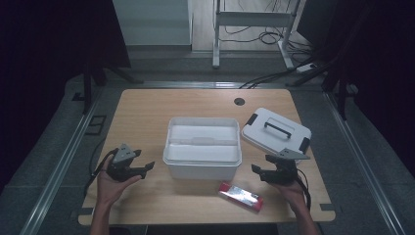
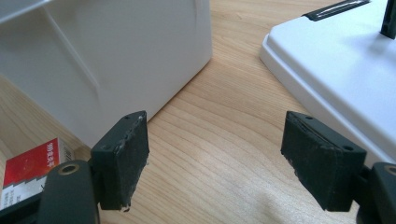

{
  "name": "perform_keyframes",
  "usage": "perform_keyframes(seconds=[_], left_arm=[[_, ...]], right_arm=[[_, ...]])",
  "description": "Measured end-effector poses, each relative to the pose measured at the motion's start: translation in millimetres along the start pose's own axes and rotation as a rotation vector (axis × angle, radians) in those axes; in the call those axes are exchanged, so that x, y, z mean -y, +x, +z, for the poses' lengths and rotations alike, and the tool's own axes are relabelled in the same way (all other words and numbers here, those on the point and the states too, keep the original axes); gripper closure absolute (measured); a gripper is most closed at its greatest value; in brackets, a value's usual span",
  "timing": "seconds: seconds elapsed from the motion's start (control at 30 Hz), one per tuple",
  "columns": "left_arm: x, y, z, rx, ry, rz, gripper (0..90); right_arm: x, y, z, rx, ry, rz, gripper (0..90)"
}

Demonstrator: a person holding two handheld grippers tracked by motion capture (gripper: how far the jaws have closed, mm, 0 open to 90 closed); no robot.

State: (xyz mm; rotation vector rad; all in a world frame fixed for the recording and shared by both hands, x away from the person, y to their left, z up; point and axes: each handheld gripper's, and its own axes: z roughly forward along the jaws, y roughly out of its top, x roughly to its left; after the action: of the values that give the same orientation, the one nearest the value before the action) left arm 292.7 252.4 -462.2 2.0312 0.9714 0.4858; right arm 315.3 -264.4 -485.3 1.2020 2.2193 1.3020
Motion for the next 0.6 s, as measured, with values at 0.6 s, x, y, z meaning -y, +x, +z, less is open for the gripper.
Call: perform_keyframes(seconds=[0.6], left_arm=[[-98.9,10.4,-33.8,0.064,-0.093,0.150,30.9]], right_arm=[[8.0,-18.7,-6.5,0.026,0.032,-0.014,25.0]])
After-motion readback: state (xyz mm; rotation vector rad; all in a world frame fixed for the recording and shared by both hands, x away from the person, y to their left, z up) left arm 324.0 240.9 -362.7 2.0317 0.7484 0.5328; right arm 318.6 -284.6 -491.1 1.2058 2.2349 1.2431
